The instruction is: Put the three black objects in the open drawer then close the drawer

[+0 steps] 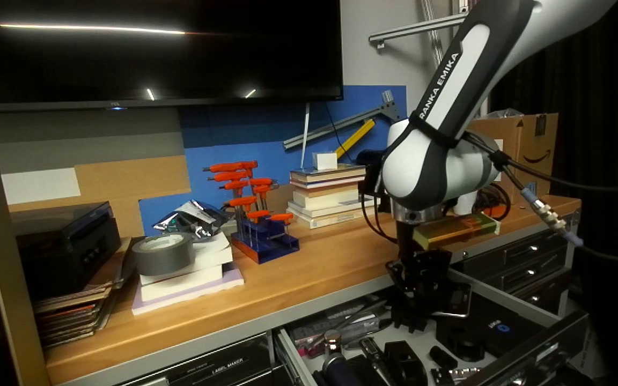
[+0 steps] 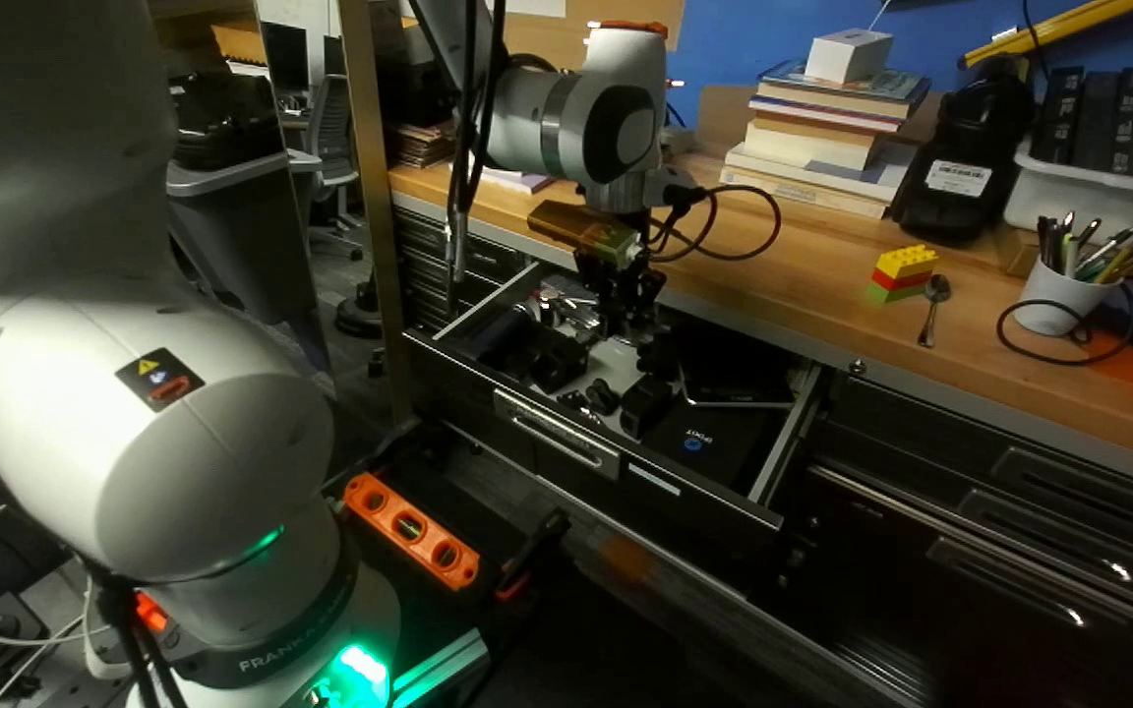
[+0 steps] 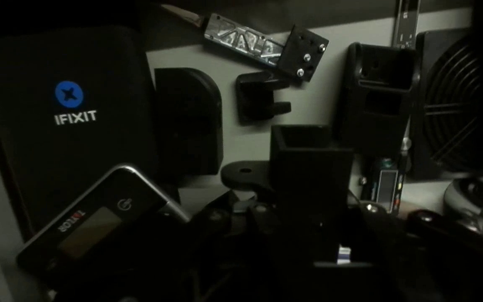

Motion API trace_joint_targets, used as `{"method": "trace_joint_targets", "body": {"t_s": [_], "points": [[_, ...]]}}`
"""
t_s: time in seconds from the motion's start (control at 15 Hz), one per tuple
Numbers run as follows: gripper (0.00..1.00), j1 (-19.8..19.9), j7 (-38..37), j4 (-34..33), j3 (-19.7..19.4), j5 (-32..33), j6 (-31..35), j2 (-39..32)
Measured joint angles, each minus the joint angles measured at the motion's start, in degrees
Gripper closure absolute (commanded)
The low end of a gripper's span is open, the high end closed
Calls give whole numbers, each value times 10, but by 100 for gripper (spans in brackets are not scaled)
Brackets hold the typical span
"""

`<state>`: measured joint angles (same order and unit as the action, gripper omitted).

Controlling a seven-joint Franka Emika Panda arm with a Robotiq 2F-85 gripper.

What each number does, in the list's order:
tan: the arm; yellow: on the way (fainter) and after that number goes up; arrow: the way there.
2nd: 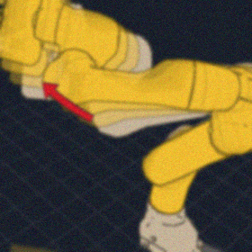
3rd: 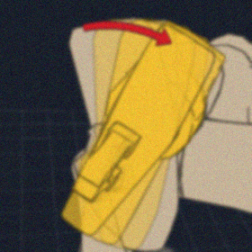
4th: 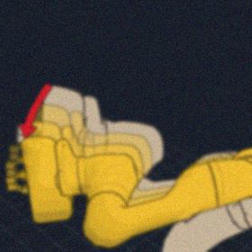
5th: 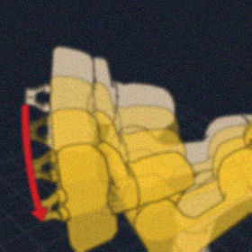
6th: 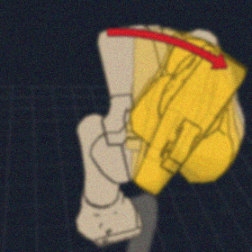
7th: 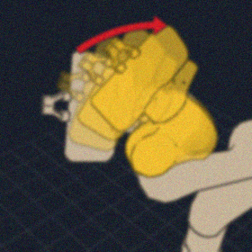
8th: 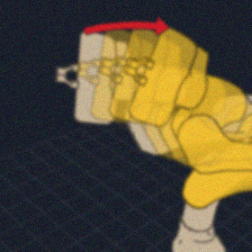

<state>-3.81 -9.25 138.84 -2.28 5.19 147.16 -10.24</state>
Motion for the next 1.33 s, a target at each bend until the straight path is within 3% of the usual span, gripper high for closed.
{"method": "trace_joint_targets", "body": {"t_s": [0.27,0.6,1.0,1.33], "points": [[78,20,158,10,43,-72,35,-32],[78,64,336,-27,105,-135,51,-95],[78,130,456,-88,136,-137,50,-142],[78,164,518,-99,142,-137,47,-164]]}}
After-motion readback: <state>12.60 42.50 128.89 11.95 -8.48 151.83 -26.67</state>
